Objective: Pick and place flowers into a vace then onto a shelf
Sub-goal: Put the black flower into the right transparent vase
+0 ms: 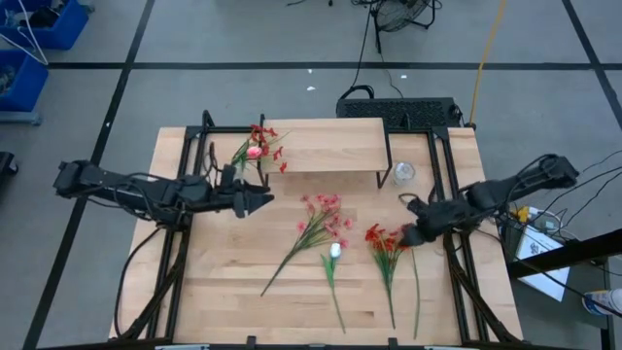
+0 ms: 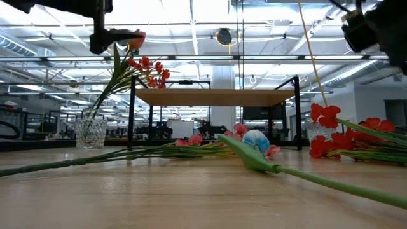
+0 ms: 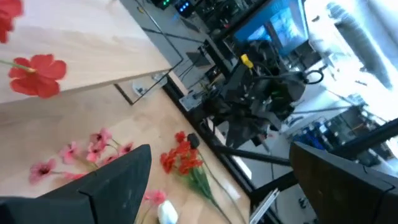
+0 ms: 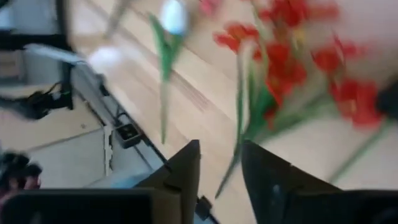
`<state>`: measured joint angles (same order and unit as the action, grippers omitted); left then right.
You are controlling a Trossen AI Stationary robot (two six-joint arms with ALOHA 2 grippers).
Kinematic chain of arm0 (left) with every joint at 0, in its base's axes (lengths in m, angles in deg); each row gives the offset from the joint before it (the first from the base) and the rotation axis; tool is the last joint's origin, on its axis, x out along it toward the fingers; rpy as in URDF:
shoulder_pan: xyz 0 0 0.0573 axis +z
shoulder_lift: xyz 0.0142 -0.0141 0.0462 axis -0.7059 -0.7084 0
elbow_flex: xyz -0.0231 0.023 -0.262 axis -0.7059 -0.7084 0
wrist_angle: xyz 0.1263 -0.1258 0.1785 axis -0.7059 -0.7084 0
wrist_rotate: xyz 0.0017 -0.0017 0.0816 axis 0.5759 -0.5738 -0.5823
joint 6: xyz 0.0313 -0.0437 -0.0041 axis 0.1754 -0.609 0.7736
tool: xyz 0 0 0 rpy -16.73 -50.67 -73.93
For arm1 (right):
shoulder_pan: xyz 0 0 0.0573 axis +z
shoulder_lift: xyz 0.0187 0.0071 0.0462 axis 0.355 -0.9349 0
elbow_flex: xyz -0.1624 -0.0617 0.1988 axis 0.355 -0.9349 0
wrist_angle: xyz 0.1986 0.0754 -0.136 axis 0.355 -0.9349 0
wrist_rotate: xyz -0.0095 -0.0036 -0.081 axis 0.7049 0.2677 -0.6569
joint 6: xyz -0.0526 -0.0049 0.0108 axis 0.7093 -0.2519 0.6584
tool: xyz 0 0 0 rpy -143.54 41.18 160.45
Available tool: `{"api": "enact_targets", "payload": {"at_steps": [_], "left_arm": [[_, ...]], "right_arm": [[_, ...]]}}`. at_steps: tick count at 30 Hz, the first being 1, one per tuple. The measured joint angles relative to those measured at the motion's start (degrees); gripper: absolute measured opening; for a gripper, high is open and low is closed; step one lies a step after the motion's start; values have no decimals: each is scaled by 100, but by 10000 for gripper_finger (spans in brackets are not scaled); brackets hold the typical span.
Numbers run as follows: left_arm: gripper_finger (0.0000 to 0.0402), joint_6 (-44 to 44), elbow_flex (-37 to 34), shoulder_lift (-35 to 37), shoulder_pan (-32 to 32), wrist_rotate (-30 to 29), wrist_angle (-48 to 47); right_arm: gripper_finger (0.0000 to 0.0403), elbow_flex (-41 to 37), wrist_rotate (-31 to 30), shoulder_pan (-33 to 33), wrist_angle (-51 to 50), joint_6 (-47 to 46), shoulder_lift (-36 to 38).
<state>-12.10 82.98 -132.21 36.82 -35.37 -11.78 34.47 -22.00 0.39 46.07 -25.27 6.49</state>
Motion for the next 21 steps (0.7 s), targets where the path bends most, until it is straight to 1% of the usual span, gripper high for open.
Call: {"api": "enact_targets", "payload": {"at_steps": [3, 7, 11, 13, 15, 21], "left_arm": [[386, 219, 0, -133, 0, 316, 120], [386, 382, 0, -218, 0, 577, 121], [386, 439, 0, -212, 0, 592, 166], [386, 491, 0, -212, 0, 639, 230], [386, 509, 0, -208, 0, 737, 255], [386, 503, 0, -210, 0, 1005, 247]], "right_arm": [[146, 0, 87, 285, -322, -659, -624], [154, 0, 310, 472, -787, -1092, -1355], [151, 0, 332, 482, -768, -1183, -1845], [146, 0, 154, 482, -739, -1184, -2027], [140, 0, 61, 468, -746, -1181, -2174], [133, -102, 48, 469, -728, -1122, -2517]]}}
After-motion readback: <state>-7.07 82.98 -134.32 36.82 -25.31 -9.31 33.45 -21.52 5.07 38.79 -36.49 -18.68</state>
